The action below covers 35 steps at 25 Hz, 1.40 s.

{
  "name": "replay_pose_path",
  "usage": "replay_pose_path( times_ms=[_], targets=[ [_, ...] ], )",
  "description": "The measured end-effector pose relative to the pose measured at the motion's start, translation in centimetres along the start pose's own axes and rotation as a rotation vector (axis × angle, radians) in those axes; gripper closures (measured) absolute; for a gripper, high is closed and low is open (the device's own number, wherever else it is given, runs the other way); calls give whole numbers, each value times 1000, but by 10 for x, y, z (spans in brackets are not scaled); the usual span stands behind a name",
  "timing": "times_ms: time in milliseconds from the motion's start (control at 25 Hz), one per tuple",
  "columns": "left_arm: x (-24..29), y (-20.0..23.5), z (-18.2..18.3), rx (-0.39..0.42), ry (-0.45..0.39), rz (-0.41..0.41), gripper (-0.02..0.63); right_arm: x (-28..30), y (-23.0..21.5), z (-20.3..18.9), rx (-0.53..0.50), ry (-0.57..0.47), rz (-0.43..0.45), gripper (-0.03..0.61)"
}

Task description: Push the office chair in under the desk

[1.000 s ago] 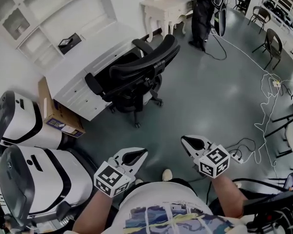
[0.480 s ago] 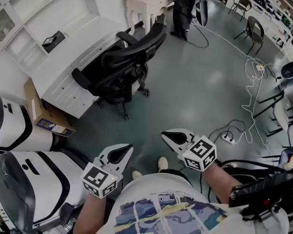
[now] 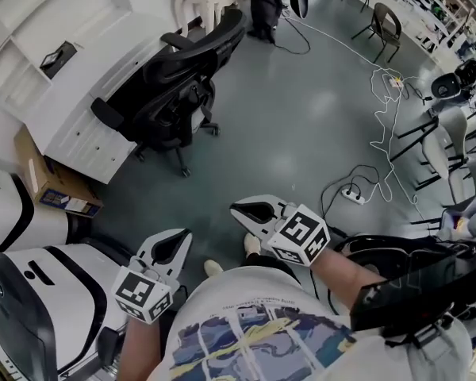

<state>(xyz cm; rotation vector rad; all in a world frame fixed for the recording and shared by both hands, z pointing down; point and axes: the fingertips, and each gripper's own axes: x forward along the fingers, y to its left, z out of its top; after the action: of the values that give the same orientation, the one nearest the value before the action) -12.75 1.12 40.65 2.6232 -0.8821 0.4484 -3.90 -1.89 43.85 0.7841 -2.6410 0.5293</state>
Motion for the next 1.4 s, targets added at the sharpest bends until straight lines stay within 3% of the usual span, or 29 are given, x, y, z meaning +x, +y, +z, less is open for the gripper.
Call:
replay_pose_path(
  times_ms=[840, 1400],
  targets=[
    [-70, 1, -48, -14, -8, -7, 601, 28, 85, -12, -87, 47, 15, 554],
    [-105, 14, -76, -60, -23, 36, 600, 48, 108, -11, -141, 78, 26, 554]
  ],
)
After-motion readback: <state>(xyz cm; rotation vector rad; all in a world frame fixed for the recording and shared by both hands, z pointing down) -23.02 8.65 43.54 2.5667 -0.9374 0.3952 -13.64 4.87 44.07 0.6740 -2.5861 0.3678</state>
